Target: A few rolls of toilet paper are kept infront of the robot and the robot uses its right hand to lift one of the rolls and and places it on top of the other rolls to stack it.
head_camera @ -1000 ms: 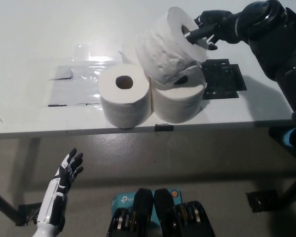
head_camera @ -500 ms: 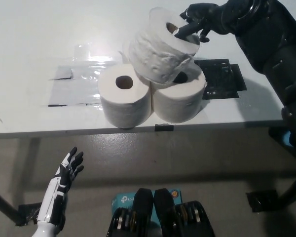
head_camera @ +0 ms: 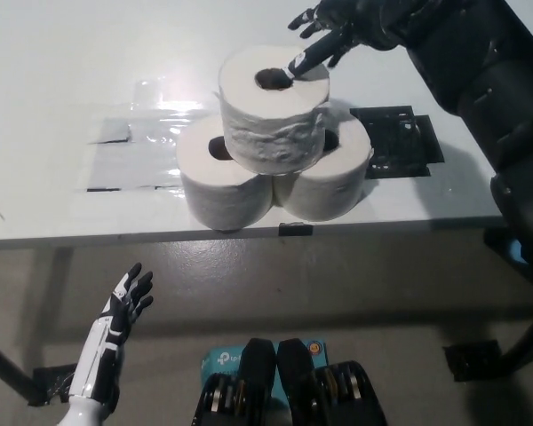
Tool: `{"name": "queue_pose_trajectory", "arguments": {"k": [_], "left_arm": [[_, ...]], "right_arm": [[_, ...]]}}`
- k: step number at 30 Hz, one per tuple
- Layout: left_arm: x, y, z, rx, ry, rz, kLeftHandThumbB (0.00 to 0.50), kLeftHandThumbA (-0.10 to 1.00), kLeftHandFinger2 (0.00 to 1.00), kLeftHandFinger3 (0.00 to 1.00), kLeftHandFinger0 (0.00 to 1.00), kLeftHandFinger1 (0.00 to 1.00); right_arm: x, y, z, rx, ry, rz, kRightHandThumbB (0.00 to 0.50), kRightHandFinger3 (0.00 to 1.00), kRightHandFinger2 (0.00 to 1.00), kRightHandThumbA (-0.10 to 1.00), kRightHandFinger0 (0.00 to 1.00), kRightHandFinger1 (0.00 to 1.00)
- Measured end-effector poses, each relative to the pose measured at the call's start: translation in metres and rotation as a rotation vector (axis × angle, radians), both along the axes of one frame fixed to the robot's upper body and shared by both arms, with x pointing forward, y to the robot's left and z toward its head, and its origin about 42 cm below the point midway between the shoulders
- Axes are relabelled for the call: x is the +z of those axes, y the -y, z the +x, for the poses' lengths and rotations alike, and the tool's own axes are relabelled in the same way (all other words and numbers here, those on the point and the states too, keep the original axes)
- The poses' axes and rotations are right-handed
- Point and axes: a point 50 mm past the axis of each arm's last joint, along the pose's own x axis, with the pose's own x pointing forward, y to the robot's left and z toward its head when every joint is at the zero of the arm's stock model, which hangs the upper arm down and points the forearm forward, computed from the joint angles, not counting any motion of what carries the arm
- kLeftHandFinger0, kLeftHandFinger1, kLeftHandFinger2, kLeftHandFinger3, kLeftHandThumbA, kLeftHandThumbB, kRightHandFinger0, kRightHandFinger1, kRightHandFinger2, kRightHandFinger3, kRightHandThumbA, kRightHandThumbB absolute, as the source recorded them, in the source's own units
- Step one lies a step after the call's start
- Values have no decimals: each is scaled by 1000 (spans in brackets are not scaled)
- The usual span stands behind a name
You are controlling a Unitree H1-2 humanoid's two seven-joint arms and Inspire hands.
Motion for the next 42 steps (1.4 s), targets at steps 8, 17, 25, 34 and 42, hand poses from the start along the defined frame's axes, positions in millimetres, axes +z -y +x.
{"name": "queue_pose_trajectory", "arguments": {"k": [8,17,25,34,42], "left_arm": [[3,0,3,-5,9,6,60,1000,1000,1000,1000,1000],[2,1,4,-14,7,9,63,1000,1000,1000,1000,1000],[1,1,4,-19,3,17,57,1000,1000,1000,1000,1000],[3,2,12,-19,8,15,80,1000,1000,1000,1000,1000],[5,4,25,-23,7,14,108,1000,1000,1000,1000,1000]], "right_arm": [[13,-6,-2,42,-7,-1,367,1000,1000,1000,1000,1000],[49,-16,-5,62,20,95,425,1000,1000,1000,1000,1000],[133,4,-13,89,105,521,411,1000,1000,1000,1000,1000],[171,54,-33,127,351,659,307,1000,1000,1000,1000,1000],[77,98,-38,62,338,713,294,1000,1000,1000,1000,1000]]}}
